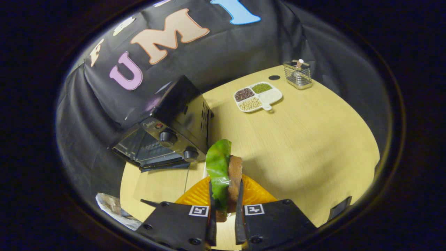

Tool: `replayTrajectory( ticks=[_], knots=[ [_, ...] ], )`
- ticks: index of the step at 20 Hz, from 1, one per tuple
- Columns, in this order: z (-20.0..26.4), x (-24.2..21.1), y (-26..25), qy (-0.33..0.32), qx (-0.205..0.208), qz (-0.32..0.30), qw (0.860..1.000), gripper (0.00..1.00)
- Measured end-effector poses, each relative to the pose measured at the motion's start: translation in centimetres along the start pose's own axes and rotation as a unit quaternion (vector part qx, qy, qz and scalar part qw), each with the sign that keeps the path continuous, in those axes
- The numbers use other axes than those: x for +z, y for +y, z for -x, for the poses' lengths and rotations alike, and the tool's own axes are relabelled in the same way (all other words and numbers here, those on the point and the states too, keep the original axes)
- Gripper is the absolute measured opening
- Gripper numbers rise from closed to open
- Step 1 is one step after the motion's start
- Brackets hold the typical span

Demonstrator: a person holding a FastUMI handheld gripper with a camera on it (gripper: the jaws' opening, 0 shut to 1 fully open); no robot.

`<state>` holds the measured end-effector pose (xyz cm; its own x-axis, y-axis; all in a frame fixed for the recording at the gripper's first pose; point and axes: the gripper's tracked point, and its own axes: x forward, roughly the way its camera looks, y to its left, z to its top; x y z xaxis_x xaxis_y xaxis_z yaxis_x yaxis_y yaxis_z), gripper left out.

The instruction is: Open the toaster oven, put the food inside, and close the toaster oven door.

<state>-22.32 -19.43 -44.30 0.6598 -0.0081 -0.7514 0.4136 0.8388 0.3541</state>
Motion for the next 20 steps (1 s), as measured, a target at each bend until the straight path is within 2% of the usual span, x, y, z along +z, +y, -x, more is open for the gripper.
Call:
replayTrajectory(
  ticks=[5, 9, 13, 20],
  knots=[
    [2.2, 2.9, 3.9, -0.024, 0.041, -0.029, 0.998, 0.22],
    [2.7, 3.0, 7.8, -0.016, 0.073, -0.076, 0.994, 0.22],
    [2.3, 1.5, 12.4, 0.005, 0.112, -0.104, 0.988, 0.23],
    [-0.9, -1.9, 19.1, 0.044, 0.159, -0.195, 0.967, 0.22]
  ],
)
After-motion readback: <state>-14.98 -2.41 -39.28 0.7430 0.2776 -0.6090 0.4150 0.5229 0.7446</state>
